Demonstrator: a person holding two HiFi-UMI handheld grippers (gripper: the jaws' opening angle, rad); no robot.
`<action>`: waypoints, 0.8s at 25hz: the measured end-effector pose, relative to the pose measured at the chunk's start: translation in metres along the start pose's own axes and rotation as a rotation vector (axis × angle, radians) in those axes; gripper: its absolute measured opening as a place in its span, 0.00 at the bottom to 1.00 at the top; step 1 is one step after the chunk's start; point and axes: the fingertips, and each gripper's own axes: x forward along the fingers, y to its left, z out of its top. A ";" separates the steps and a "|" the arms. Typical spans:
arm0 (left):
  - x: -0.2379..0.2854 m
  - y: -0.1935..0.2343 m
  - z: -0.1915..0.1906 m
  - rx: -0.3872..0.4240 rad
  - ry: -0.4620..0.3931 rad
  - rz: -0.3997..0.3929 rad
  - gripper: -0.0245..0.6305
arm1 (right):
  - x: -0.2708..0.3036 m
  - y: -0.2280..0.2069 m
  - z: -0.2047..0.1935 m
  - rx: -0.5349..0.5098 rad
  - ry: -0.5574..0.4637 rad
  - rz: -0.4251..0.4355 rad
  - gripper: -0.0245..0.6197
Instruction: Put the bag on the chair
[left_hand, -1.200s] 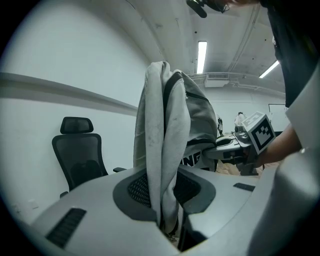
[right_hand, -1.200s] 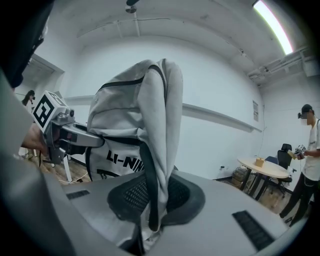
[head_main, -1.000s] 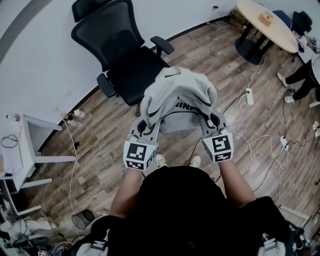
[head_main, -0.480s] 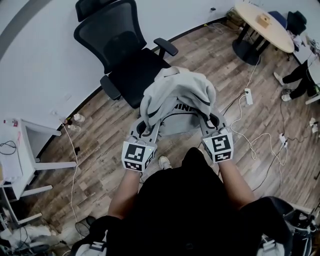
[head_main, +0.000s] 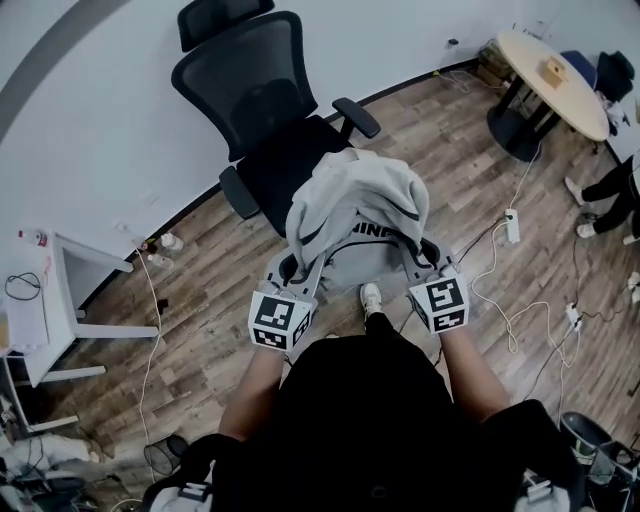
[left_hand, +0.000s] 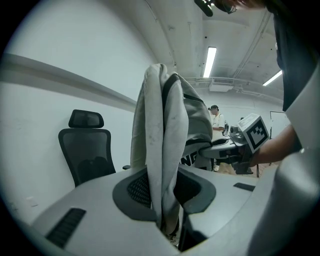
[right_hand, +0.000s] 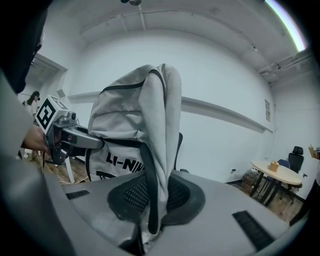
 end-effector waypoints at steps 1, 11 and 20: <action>0.004 0.003 0.002 0.004 0.000 0.010 0.18 | 0.006 -0.004 0.002 0.000 -0.007 0.012 0.12; 0.066 0.048 0.034 0.025 0.005 0.119 0.18 | 0.080 -0.055 0.028 -0.007 -0.058 0.108 0.12; 0.103 0.069 0.041 -0.002 0.035 0.209 0.18 | 0.128 -0.086 0.034 -0.017 -0.068 0.207 0.12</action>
